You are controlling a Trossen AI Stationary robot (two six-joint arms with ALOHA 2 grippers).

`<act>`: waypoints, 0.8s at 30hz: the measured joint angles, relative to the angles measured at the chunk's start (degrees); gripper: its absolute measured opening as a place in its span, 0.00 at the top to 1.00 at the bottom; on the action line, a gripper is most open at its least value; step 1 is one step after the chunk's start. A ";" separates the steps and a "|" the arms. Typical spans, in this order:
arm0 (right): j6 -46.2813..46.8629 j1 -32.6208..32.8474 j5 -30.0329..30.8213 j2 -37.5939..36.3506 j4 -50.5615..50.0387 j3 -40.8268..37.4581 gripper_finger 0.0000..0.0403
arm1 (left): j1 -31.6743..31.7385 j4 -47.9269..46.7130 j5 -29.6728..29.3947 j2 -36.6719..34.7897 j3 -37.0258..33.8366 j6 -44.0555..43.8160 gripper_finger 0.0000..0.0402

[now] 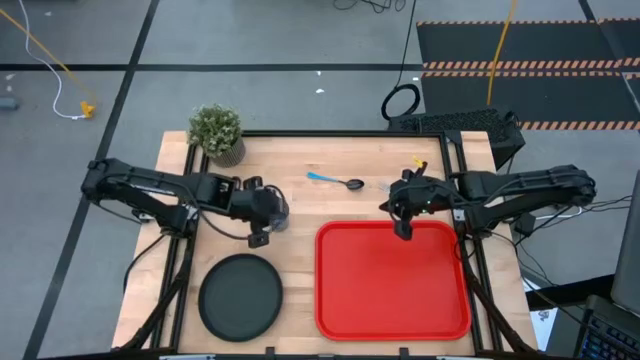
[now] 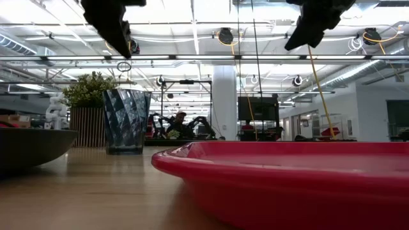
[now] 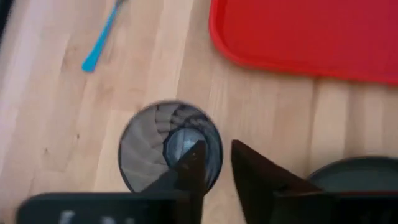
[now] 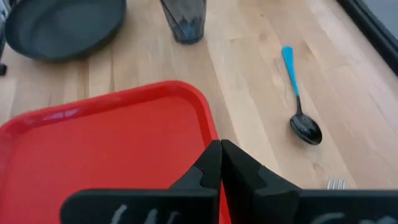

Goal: Pick and place plate/cup/fork/spoon on tray
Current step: Put the black glass to the top left of the tray

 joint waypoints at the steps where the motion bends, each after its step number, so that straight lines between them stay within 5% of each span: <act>1: -0.13 0.00 0.02 0.21 0.04 -0.16 1.00 | -0.12 -0.01 -0.57 1.09 -0.01 0.11 0.74; 11: -4.67 0.00 0.03 0.42 0.11 -0.63 1.00 | -1.83 -0.02 -2.02 8.47 0.03 0.46 0.47; 18: -5.76 0.16 0.03 0.42 0.09 -0.67 1.00 | -2.24 -1.42 -2.74 10.74 0.03 -3.05 0.47; 24: -6.19 1.44 0.02 0.42 0.13 -0.67 1.00 | -2.24 -1.35 -2.76 12.62 0.05 -1.86 0.57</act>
